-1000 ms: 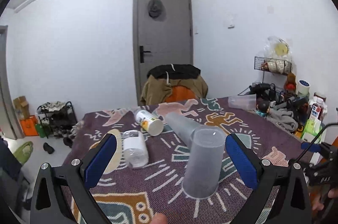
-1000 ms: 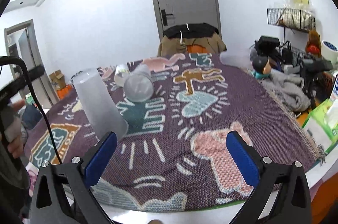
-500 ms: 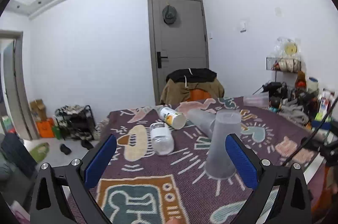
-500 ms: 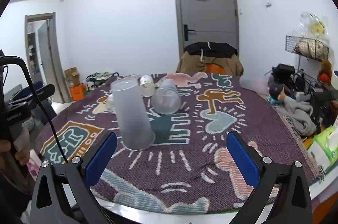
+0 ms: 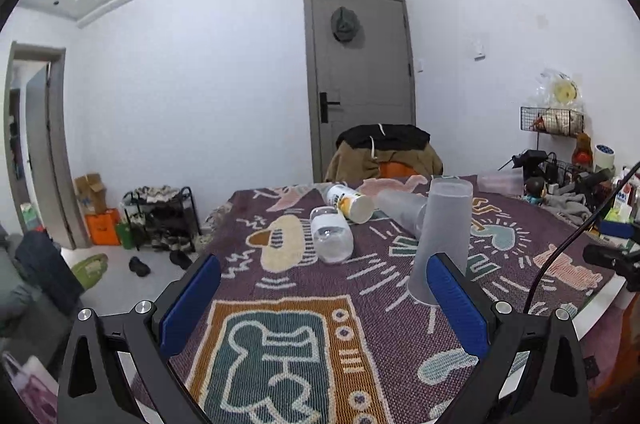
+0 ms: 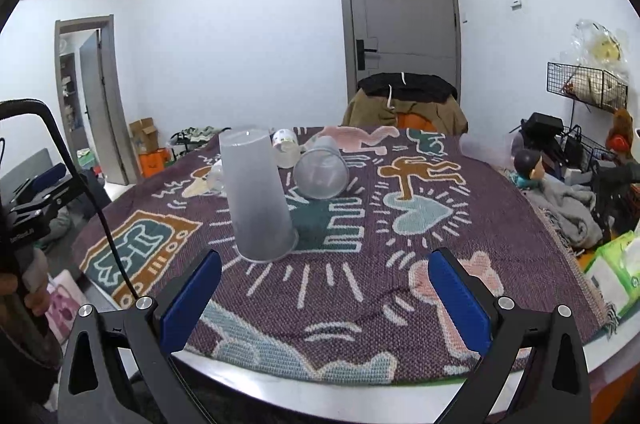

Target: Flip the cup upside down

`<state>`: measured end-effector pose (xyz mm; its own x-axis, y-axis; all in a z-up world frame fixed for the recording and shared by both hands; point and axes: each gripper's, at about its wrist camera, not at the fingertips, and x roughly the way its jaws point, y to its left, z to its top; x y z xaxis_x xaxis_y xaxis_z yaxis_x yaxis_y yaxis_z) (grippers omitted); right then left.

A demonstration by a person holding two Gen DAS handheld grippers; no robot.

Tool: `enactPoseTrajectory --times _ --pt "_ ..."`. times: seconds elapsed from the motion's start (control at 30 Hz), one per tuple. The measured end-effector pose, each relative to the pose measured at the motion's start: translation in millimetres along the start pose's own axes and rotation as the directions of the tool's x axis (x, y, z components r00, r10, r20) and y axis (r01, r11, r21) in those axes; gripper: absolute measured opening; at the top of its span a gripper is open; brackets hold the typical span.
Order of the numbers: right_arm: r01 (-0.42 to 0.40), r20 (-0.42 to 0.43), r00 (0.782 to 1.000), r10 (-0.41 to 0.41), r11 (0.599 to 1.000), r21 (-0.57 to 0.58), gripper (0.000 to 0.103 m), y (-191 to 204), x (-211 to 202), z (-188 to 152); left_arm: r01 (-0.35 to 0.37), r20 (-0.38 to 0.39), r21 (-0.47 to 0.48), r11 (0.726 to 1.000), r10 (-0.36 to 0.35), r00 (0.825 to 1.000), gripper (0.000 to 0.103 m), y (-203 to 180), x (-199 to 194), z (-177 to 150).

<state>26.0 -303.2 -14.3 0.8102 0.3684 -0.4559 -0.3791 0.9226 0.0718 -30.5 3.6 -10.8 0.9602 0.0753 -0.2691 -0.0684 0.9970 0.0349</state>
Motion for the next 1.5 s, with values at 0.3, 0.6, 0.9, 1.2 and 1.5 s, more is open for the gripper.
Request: enactPoseTrajectory --times 0.3,0.6,0.9,1.2,1.5 --pt "0.015 -0.005 1.000 -0.014 1.000 0.024 0.103 -6 -1 -6 -0.002 -0.003 -0.022 1.000 0.002 1.000 0.103 6 -3 -12" --pt "0.016 -0.009 1.000 -0.016 0.999 0.031 0.103 -6 2 -9 -0.002 0.008 -0.038 0.999 0.003 1.000 0.103 9 -4 -9" --pt "0.000 -0.023 1.000 0.002 0.999 0.049 0.103 -7 6 -11 0.013 -0.003 -0.057 0.998 -0.013 1.000 0.103 12 -3 -9" --pt "0.000 -0.019 1.000 0.001 0.999 0.042 0.103 -5 6 -11 0.020 -0.012 -0.072 0.997 -0.021 1.000 0.103 15 -2 -10" --pt "-0.009 -0.025 1.000 0.011 0.998 0.070 0.103 -10 9 -11 0.034 -0.012 -0.073 0.997 -0.035 0.999 0.103 13 0 -10"
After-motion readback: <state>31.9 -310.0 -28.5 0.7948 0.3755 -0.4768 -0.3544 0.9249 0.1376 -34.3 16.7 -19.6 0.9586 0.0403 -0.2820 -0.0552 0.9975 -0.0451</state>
